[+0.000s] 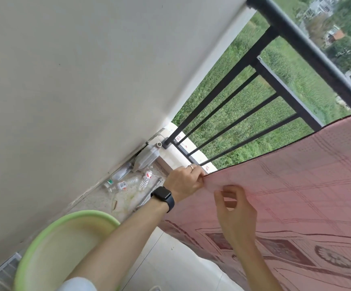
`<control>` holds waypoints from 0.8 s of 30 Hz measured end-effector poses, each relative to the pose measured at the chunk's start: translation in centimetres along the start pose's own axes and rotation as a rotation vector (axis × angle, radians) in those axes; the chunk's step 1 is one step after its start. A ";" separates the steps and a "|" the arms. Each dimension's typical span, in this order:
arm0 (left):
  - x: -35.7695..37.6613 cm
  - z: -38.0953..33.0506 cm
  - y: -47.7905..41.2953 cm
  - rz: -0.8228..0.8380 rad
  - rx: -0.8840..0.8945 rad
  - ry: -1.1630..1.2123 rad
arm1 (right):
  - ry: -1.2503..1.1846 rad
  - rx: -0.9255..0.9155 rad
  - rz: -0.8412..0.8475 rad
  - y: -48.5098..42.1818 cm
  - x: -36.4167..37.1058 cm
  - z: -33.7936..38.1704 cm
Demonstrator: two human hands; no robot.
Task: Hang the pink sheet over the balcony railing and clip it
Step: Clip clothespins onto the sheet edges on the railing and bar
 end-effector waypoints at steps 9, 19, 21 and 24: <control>0.5 2.1 0.5 -0.047 -0.120 0.090 | 0.466 -0.226 0.190 -0.1 1.2 5.3; 0.5 2.1 2.7 0.085 -0.281 0.327 | 0.712 -0.226 0.200 -3.8 4.2 4.9; 1.0 2.4 3.0 0.182 -0.318 0.399 | 0.642 -0.241 0.221 -3.6 4.2 3.9; 2.2 3.1 3.3 0.366 -0.356 0.398 | 0.503 -0.201 0.278 -3.2 3.9 2.1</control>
Point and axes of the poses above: each hand's wrist, its own y-axis away from the middle knuckle, its own x-axis out of the palm, z = x × y, the point moved 7 cm from there along -y, towards the middle knuckle, and after that the axes turned 7 degrees about z, right-handed, at the moved point
